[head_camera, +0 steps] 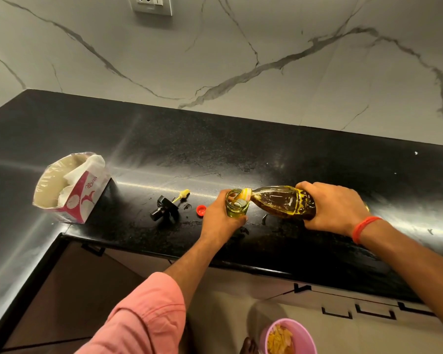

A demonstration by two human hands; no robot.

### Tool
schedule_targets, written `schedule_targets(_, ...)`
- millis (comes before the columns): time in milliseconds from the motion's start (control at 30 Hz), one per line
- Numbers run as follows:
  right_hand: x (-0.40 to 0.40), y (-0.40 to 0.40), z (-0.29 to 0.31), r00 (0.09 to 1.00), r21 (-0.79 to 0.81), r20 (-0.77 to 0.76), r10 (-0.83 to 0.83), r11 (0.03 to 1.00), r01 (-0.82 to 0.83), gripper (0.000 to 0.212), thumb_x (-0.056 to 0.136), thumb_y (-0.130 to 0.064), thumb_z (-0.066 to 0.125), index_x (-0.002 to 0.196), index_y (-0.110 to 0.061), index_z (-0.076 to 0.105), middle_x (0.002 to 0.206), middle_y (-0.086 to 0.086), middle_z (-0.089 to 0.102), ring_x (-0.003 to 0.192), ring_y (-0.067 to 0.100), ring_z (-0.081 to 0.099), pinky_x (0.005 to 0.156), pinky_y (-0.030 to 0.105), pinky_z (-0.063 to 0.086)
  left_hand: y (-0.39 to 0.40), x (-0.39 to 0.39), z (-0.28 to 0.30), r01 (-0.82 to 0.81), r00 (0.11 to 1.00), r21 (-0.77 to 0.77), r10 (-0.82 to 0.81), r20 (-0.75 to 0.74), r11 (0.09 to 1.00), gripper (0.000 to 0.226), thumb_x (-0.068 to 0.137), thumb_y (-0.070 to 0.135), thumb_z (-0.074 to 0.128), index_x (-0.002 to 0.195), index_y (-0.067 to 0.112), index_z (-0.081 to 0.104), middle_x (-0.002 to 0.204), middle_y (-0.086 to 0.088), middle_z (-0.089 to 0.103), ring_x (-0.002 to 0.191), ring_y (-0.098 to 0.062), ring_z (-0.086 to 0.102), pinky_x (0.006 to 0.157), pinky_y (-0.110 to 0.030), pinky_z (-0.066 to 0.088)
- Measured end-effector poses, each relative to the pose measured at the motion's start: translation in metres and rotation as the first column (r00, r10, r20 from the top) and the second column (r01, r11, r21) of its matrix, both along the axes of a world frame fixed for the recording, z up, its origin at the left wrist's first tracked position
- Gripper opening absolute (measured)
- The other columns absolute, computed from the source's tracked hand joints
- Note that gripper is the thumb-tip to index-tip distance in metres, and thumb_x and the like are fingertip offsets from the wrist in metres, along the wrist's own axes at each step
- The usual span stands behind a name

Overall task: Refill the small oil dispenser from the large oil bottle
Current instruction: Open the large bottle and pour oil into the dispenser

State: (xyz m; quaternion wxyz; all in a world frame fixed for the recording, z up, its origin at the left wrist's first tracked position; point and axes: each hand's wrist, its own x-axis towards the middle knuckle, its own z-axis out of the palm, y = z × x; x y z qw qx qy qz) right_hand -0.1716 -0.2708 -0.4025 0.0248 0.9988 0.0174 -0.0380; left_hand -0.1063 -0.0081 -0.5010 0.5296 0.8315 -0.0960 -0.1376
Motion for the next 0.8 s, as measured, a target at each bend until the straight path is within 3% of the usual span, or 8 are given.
schedule_targets(100, 0.0011, -0.0001, 0.0005, 1.0, 0.0, 0.004, 0.002, 1.0, -0.002, 0.072, 0.066, -0.059, 0.078, 0.128, -0.043, 0.046, 0.102, -0.015, 0.064, 0.091, 0.009, 0.063, 0.063, 0.023, 0.035, -0.0003, 0.0, 0.0003, 0.003, 1.0, -0.007, -0.003, -0.002, 1.0, 0.059, 0.076, 0.014, 0.087, 0.119, 0.035, 0.053, 0.101, 0.016, 0.068, 0.095, 0.008, 0.063, 0.08, -0.012, 0.048)
schedule_targets(400, 0.0012, -0.0011, 0.0038, 1.0, -0.011, 0.009, 0.0, 1.0, 0.0, 0.071, 0.066, -0.059, 0.078, 0.127, -0.043, 0.046, 0.101, -0.014, 0.064, 0.091, 0.009, 0.062, 0.064, 0.024, 0.038, 0.0005, -0.0003, 0.002, 0.009, 1.0, -0.008, -0.009, -0.004, 1.0, 0.059, 0.076, 0.014, 0.087, 0.123, 0.033, 0.055, 0.101, 0.017, 0.068, 0.093, 0.011, 0.062, 0.074, -0.007, 0.046)
schedule_targets(600, 0.0002, -0.0013, 0.0057, 1.0, -0.007, 0.003, -0.003, 1.0, 0.003, 0.07, 0.066, -0.058, 0.078, 0.126, -0.043, 0.046, 0.101, -0.014, 0.064, 0.09, 0.009, 0.062, 0.064, 0.024, 0.038, 0.0006, 0.0001, 0.0008, 0.008, 1.0, -0.015, -0.008, -0.005, 1.0, 0.061, 0.076, 0.015, 0.087, 0.126, 0.029, 0.056, 0.104, 0.014, 0.069, 0.098, 0.006, 0.063, 0.082, -0.012, 0.048)
schedule_targets(800, -0.0002, -0.002, 0.0072, 1.0, -0.013, -0.002, -0.004, 1.0, 0.004, 0.071, 0.066, -0.058, 0.078, 0.127, -0.043, 0.046, 0.101, -0.015, 0.063, 0.09, 0.008, 0.061, 0.063, 0.023, 0.037, 0.0005, 0.0008, 0.0001, 0.013, 1.0, -0.012, -0.013, -0.011, 1.0, 0.063, 0.076, 0.014, 0.087, 0.128, 0.028, 0.055, 0.108, 0.013, 0.068, 0.1, 0.004, 0.062, 0.08, -0.009, 0.045)
